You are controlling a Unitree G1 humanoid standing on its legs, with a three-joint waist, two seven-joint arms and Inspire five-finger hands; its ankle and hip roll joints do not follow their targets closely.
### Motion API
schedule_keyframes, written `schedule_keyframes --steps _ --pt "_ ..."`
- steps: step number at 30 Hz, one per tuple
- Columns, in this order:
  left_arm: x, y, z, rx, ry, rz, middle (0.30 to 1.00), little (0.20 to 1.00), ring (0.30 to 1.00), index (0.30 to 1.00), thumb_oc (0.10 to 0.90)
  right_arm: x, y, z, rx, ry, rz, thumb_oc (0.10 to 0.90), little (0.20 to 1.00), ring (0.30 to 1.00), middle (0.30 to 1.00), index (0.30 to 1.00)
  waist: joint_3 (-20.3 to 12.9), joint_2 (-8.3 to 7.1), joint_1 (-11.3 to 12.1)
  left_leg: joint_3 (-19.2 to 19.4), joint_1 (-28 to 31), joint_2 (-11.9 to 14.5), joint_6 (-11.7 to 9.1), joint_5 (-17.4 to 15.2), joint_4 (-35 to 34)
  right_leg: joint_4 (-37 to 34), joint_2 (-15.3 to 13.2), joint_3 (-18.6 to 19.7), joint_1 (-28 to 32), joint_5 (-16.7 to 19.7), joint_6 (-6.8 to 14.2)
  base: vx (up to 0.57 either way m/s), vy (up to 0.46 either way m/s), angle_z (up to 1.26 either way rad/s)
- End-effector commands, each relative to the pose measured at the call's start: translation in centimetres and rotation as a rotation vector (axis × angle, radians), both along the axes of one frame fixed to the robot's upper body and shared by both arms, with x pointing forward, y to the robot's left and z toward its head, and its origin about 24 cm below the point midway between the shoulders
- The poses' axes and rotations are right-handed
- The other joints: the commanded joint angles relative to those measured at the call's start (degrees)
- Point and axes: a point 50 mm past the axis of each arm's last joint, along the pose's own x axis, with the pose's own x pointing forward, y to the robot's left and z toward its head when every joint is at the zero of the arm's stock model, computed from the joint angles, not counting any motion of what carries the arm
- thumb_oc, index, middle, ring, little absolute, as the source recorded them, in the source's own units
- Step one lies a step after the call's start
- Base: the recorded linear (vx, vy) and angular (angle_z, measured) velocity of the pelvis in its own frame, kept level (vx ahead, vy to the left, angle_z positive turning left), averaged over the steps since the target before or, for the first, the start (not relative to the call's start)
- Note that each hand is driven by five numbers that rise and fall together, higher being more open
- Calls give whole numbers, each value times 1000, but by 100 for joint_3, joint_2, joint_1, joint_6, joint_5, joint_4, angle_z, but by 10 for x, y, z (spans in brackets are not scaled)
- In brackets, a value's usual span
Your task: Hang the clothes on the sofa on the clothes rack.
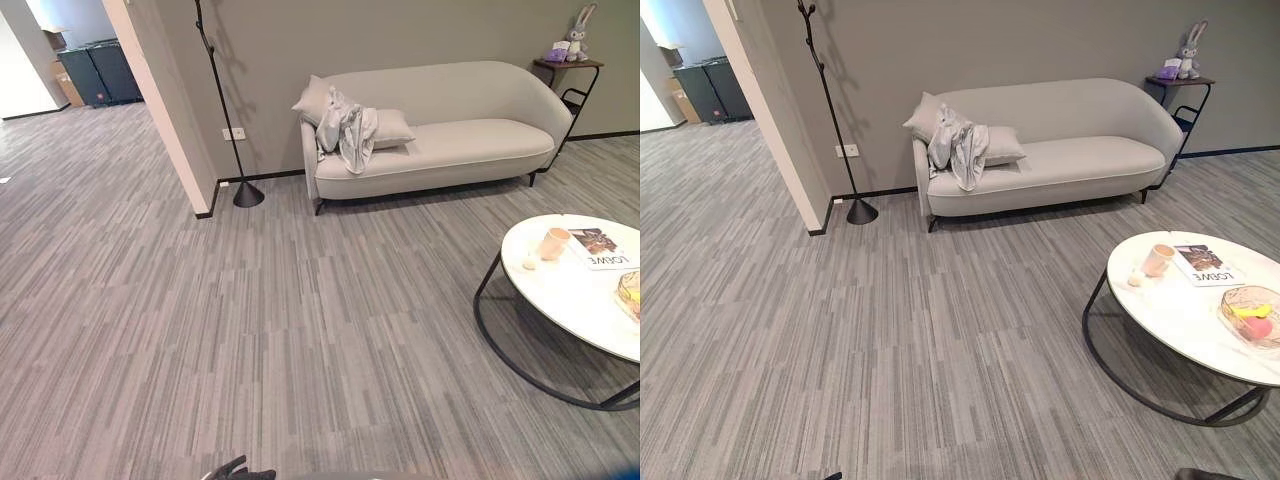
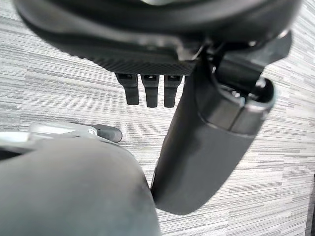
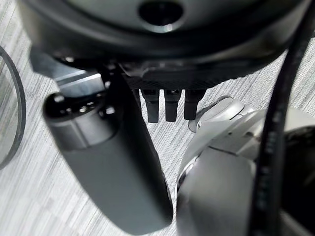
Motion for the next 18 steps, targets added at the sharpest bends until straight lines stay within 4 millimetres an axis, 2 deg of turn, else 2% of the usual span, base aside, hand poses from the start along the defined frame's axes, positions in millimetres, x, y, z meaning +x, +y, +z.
schedule_keyframes --steps 1,5,18 --pt "14 -11 0 -8 -26 -125 900 900 900 900 800 9 12 -2 23 8 171 800 900 900 900 900 115 -223 90 88 77 31 -241 161 -329 -1629 -220 -183 823 1275 507 0 0 0" --pt "12 -16 -1 -19 -6 -194 900 900 900 900 800 17 12 -1 19 -9 282 800 900 900 900 900 122 -216 62 108 75 40 -246 148 -329 -1670 -209 -126 818 1308 507 5 3 -2" --pt "13 -16 -1 -7 0 -260 900 900 900 900 800 28 15 -1 21 -32 437 800 900 900 900 900 163 -227 103 25 19 14 -240 158 -329 -1697 -215 -170 808 1332 512 2 2 1"
